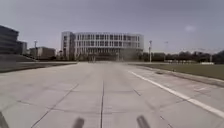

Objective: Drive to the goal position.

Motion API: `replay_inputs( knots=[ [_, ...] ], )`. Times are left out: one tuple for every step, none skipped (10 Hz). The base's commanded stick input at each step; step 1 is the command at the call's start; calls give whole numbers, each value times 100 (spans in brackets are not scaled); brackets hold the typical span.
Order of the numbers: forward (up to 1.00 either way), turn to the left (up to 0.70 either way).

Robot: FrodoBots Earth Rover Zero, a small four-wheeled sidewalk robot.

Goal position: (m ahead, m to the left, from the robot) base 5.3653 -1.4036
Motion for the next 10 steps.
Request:
replay_inputs(
  knots=[
    [70,0],
    [70,0],
    [70,0],
    [70,0],
    [70,0],
    [70,0],
    [70,0],
    [70,0],
    [70,0],
    [70,0]
  ],
)
